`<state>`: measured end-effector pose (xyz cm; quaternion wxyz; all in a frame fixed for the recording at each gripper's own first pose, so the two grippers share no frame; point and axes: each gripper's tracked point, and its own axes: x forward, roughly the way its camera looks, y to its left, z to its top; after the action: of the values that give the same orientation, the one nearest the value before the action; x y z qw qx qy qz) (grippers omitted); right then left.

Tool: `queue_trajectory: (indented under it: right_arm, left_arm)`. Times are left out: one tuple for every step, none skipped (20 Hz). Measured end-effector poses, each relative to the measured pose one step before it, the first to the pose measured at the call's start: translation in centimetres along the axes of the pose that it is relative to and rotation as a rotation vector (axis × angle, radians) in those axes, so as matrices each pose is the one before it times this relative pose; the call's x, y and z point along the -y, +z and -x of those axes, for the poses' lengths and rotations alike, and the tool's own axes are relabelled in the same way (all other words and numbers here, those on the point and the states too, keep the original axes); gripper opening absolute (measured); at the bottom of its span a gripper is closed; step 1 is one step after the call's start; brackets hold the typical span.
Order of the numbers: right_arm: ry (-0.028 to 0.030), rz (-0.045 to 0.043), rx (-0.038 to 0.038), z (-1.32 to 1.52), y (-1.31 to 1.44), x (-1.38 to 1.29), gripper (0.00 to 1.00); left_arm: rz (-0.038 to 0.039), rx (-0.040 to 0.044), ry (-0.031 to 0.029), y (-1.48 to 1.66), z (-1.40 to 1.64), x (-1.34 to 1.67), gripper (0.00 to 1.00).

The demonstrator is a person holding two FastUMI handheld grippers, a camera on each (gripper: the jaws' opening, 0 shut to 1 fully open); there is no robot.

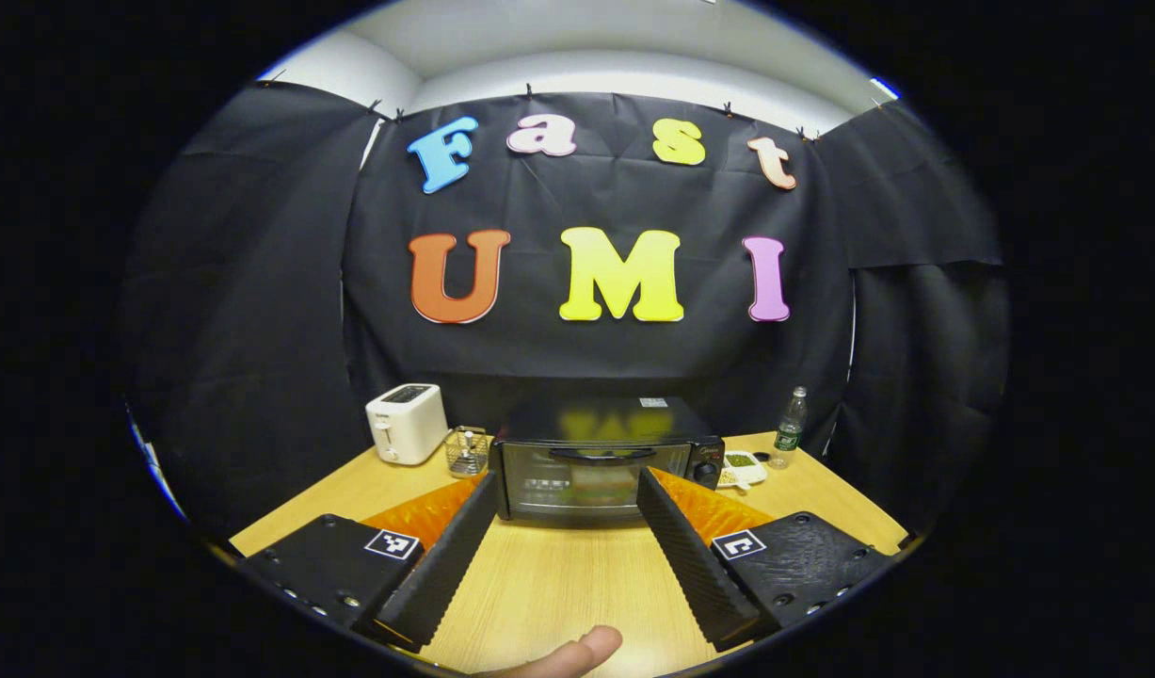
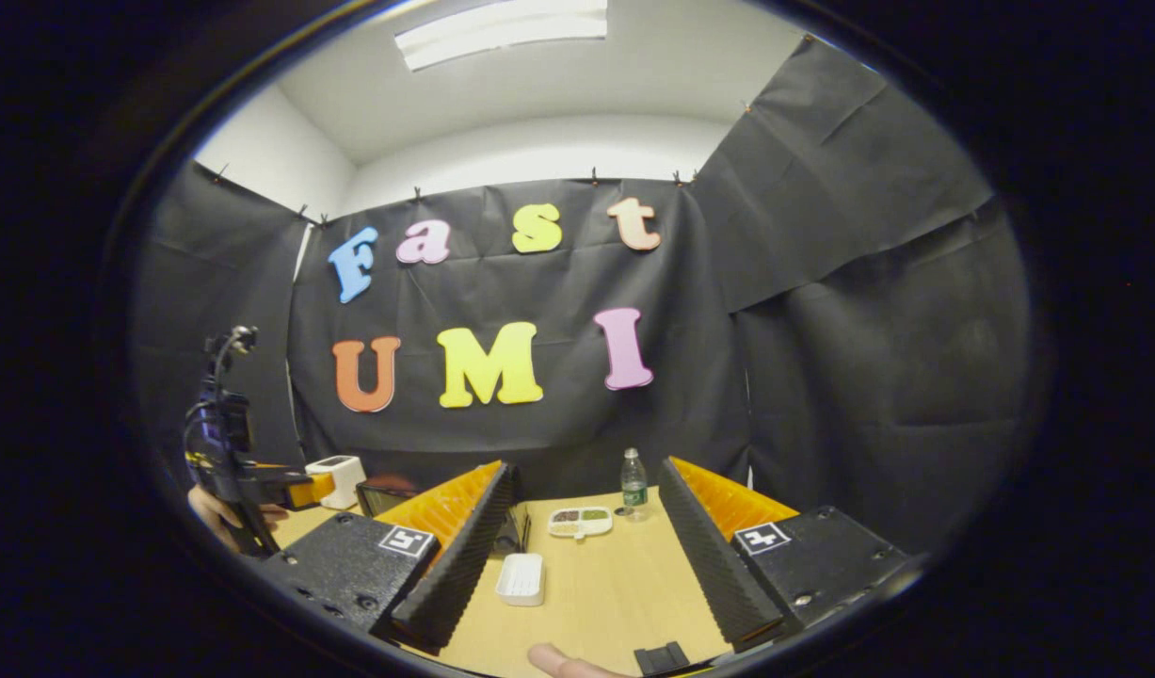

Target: Open the electric oven with the left hand, put the food in, and close the electric oven.

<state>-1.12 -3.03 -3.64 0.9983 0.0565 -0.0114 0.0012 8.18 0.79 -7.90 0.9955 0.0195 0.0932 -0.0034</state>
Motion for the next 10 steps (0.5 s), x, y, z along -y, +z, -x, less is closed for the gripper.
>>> queue_trajectory:
  right_arm:
    - [0.01958, -0.01108, -0.00205, 0.552, 0.108, -0.823, 0.96]
    - [0.01361, -0.00815, -0.00695, 0.499, -0.242, -0.555, 0.96]
    - [0.01110, 0.00193, -0.00464, 0.554, -0.159, -0.407, 0.96]
    - [0.00046, 0.01077, -0.00165, 0.566, -0.133, -0.137, 0.96]
    - [-0.00795, 0.01586, 0.01341, 0.577, 0.193, -0.103, 0.96]
    - [-0.01104, 0.01741, 0.01972, 0.575, 0.631, -0.101, 1.00]
    - [-0.00083, 0.01710, 0.02053, 0.530, 0.412, -0.451, 0.96]
    - [0.01684, 0.01107, 0.02342, 0.633, 0.506, -1.029, 1.00]
    - [0.01582, 0.00497, 0.01525, 0.572, 0.463, -0.874, 0.96]
    - [0.00776, 0.00131, 0.01207, 0.419, 0.149, -0.388, 0.96]
  left_arm:
    - [-0.00156, 0.02232, 0.00298, 0.844, 1.835, -0.196, 0.97]
    - [0.00223, 0.02951, -0.00311, 0.995, 1.805, 0.106, 0.97]
    - [0.00218, 0.03110, -0.00747, 0.741, 1.815, 0.130, 0.97]
    - [-0.00294, 0.03169, -0.00674, 0.809, 1.917, 0.169, 0.97]
    - [-0.00857, 0.02152, -0.00549, 0.365, 1.490, 0.031, 0.97]
    - [-0.01748, 0.01783, -0.00166, 0.106, 1.547, -0.082, 0.96]
    - [-0.00481, 0.01028, 0.01547, -0.026, 1.254, -0.246, 0.96]
    - [0.00663, 0.00953, 0.00753, -0.182, 1.161, -0.447, 0.97]
    - [0.01372, 0.01033, -0.00509, 0.072, 1.074, 0.050, 0.97]
    - [0.01415, 0.00386, -0.00389, 0.024, 0.994, 0.063, 0.97]
